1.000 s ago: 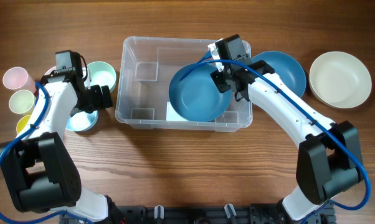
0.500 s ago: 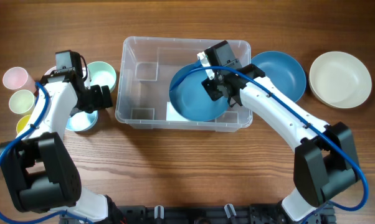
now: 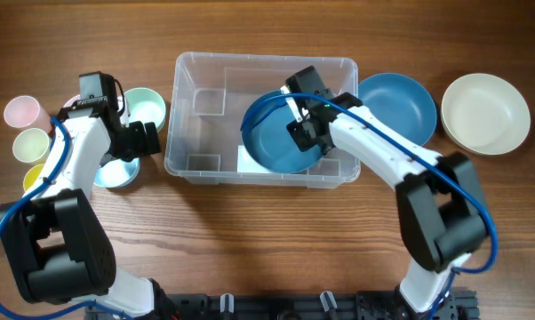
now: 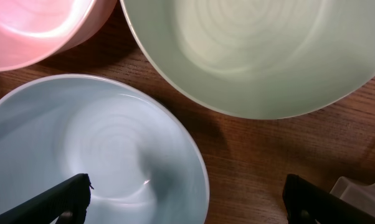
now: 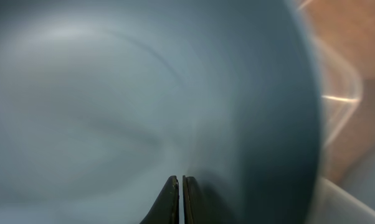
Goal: Pack container
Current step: 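Lower the teal bowl into the container and open the right gripper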
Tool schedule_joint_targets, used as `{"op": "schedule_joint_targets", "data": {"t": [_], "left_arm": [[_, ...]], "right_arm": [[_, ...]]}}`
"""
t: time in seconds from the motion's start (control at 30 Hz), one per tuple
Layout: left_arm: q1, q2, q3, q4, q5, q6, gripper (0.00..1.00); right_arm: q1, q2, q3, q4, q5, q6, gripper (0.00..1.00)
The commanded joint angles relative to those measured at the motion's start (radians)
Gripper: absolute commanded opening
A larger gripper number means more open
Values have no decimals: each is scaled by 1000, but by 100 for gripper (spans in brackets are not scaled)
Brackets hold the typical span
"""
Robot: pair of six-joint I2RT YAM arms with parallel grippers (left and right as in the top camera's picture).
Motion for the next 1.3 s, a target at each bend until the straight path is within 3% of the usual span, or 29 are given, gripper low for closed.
{"op": "schedule_joint_targets", "data": {"t": [0.0, 0.23, 1.27], "left_arm": [[5, 10, -8, 0, 12, 13, 100], [5, 10, -8, 0, 12, 12, 100], [5, 10, -8, 0, 12, 13, 100]], "right_arm": [[-2, 27, 13, 13, 82, 27, 4], [-2, 17, 14, 25, 217, 51, 4], [-10, 12, 31, 40, 326, 71, 4]]}}
